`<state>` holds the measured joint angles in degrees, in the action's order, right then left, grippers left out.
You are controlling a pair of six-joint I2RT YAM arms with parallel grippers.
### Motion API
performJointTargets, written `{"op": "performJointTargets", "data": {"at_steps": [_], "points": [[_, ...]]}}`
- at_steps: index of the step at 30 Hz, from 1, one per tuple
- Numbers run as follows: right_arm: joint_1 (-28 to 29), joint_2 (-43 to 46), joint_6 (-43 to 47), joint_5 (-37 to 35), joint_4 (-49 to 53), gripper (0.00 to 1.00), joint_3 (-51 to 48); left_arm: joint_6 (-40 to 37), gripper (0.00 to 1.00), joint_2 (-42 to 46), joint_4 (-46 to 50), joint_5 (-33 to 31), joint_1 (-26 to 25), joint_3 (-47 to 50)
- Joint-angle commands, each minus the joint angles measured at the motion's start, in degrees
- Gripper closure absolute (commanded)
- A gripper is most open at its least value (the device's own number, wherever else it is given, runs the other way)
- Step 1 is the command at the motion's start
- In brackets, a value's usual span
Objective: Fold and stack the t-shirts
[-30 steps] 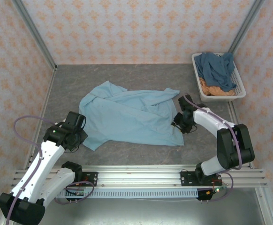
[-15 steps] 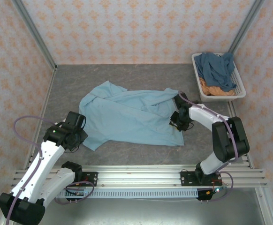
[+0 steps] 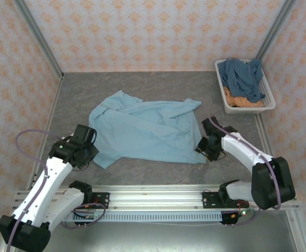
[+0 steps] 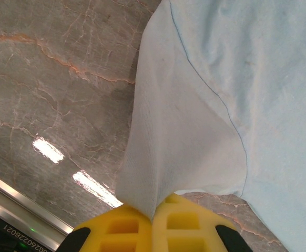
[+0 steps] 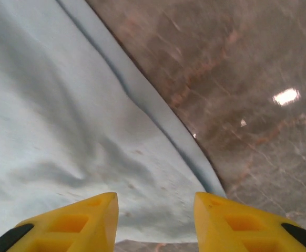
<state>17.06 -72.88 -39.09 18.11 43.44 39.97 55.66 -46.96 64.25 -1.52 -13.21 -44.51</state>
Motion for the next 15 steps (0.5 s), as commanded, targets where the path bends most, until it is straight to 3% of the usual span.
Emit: {"op": "performJointTargets", "data": {"at_steps": [1,8,15], "points": [[0.0,3.4,-1.2,-0.3,5.0,0.59,-1.5,0.5,1.0,-0.4,-0.7,-0.2,-0.3,-0.3],[0.0,15.3,-7.8,-1.2,9.9,0.65,-5.2,0.7,1.0,-0.4,-0.8,-0.1,-0.2,-0.1],[0.1,13.1,-9.0,4.0,5.9,0.71,-7.4,0.8,1.0,-0.8,-1.6,0.3,-0.3,0.4]]}}
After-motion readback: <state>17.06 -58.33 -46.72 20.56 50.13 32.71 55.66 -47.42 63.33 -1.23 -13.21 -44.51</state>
